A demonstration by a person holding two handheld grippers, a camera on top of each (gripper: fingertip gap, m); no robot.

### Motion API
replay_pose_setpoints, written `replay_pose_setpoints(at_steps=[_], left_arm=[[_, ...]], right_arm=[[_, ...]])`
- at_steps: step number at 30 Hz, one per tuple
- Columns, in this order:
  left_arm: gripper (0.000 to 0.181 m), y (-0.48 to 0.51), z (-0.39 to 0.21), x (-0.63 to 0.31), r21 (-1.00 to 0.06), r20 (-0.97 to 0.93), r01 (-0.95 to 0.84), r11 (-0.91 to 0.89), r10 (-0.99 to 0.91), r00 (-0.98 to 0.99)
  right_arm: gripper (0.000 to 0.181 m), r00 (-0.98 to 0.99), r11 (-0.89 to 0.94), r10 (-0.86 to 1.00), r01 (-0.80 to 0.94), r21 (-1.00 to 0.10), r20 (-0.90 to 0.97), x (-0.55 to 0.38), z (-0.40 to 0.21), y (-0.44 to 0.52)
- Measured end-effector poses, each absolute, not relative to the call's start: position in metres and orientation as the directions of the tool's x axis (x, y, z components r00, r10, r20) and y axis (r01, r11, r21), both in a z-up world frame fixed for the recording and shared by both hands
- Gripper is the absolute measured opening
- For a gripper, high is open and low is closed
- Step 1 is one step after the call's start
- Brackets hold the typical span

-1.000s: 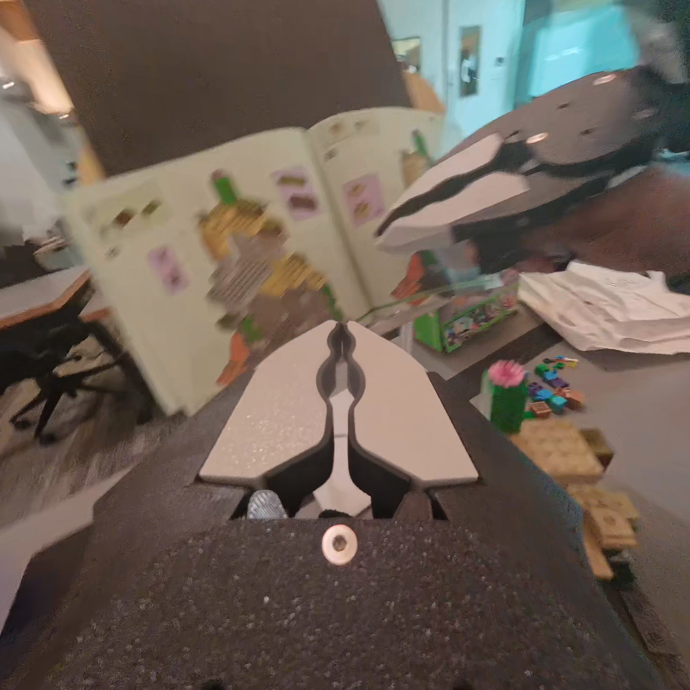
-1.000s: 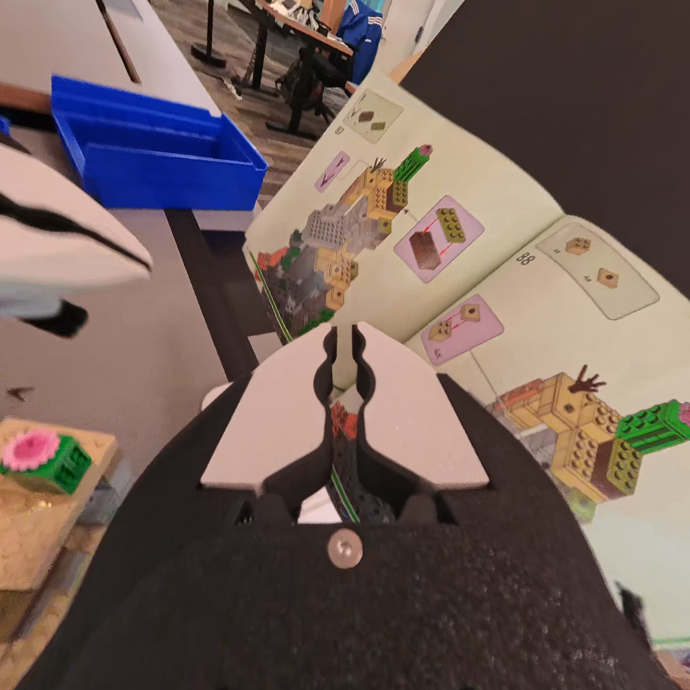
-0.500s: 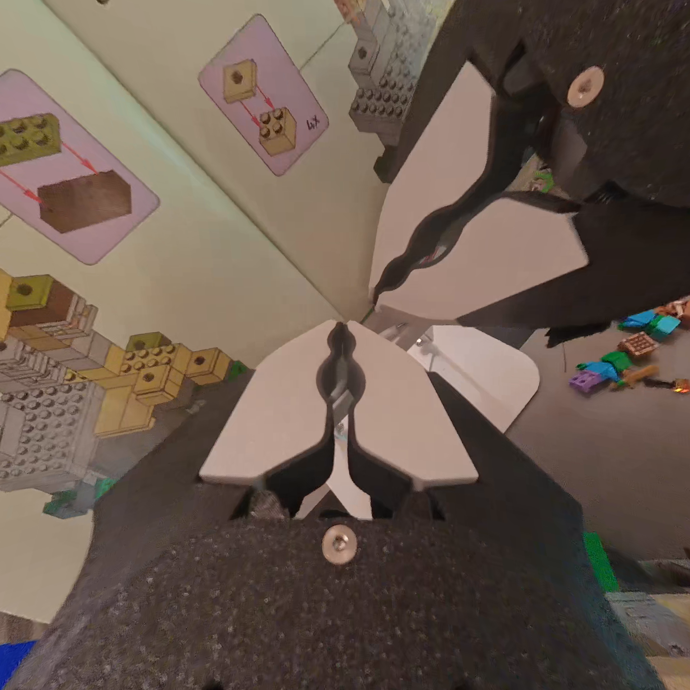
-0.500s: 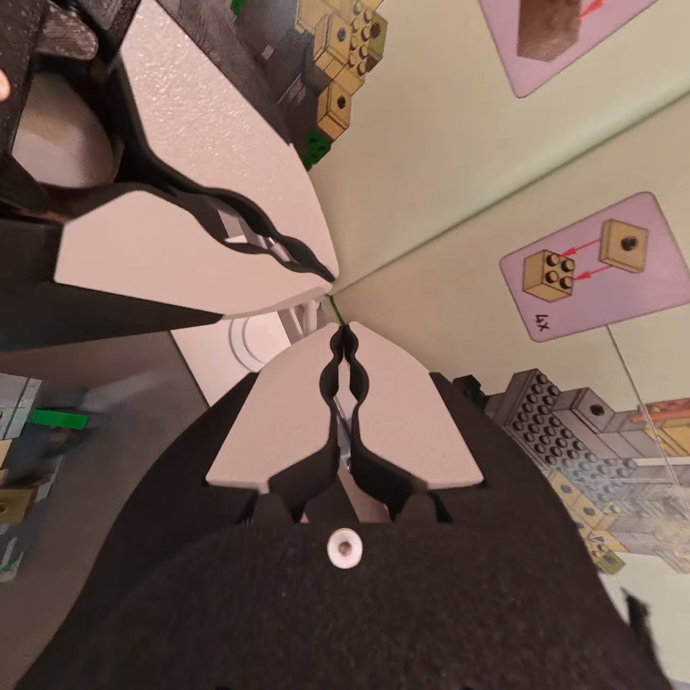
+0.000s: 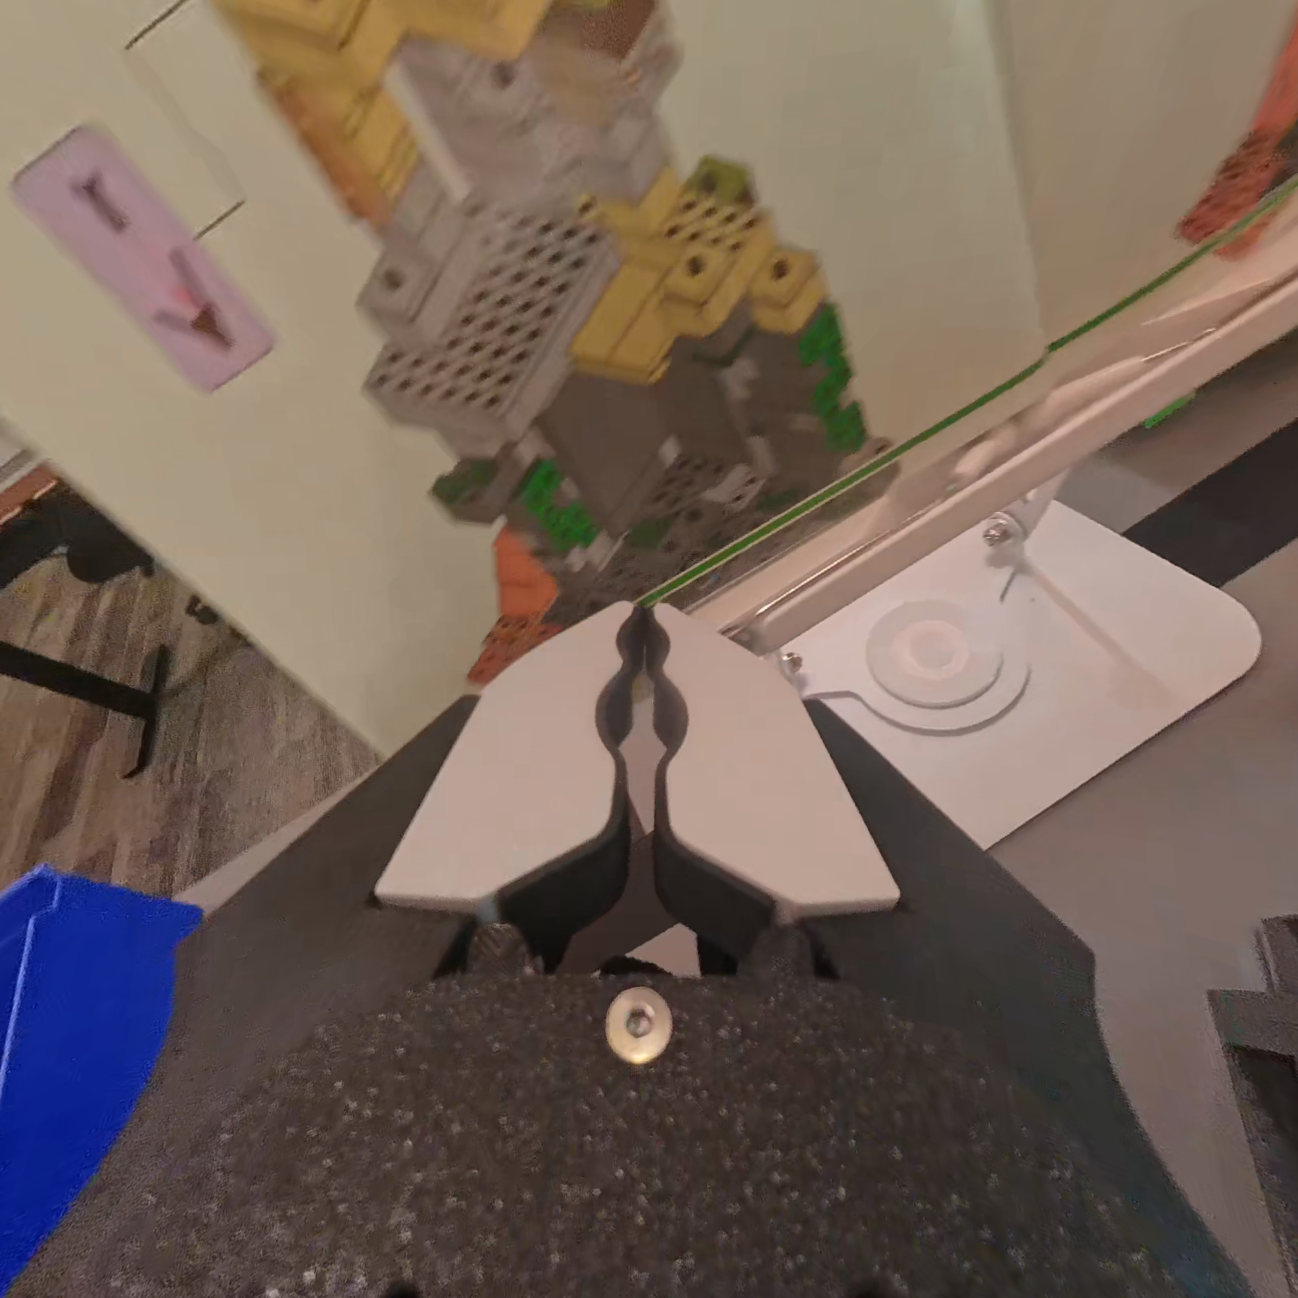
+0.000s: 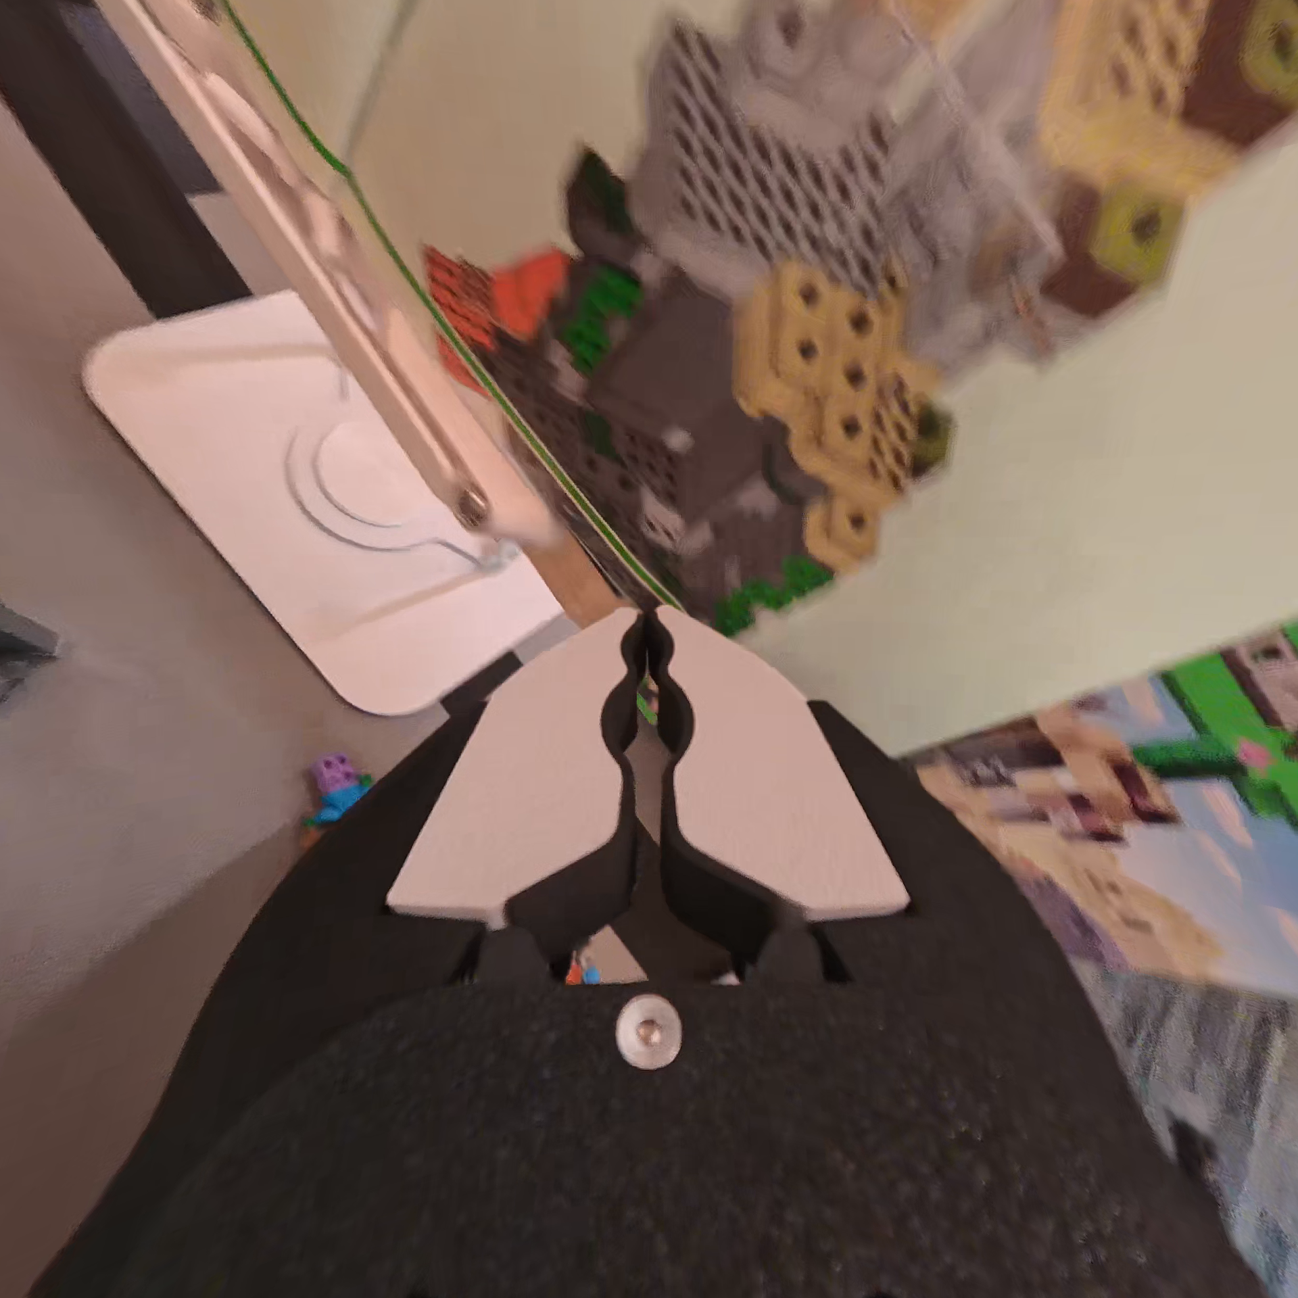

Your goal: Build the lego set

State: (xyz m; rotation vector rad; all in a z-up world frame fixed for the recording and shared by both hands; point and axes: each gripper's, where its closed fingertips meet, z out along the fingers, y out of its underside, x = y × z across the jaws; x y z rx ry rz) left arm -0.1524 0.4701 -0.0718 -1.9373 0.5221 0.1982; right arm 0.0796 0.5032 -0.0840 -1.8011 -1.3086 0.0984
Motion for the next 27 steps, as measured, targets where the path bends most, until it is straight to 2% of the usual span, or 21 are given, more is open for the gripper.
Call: replay_pose_setpoints(at_steps=[1, 7, 16, 18, 20, 27], left_arm=[[0.000, 0.469, -0.072, -0.160, -0.837, -0.360, -0.430, -0.339, -0.250, 0.899], [0.000, 0.461, -0.072, -0.173, -0.869, -0.340, -0.387, -0.309, -0.197, 0.920], [0.000, 0.417, -0.044, -0.162, -0.941, -0.278, -0.297, -0.164, -0.129, 0.952], [0.000, 0.401, -0.038, -0.154, -0.955, -0.251, -0.269, -0.126, -0.143, 0.957], [0.000, 0.382, -0.033, -0.146, -0.968, -0.221, -0.236, -0.083, -0.154, 0.963], [0.000, 0.324, -0.030, -0.114, -0.989, -0.145, -0.147, 0.005, -0.217, 0.965]], right_arm=[[0.000, 0.451, -0.061, 0.797, 0.722, -0.690, 0.402, 0.087, -0.086, 0.504], [0.000, 0.495, -0.060, 0.788, 0.654, -0.754, 0.367, 0.094, -0.089, 0.493], [0.000, 0.665, -0.063, 0.682, 0.467, -0.882, 0.304, 0.103, -0.051, 0.455], [0.000, 0.692, -0.032, 0.672, 0.382, -0.924, 0.263, 0.103, -0.039, 0.437], [0.008, 0.696, 0.014, 0.690, 0.263, -0.965, 0.200, 0.099, -0.026, 0.413], [0.002, 0.625, 0.058, 0.780, -0.017, -0.998, 0.035, 0.074, -0.012, 0.343]])
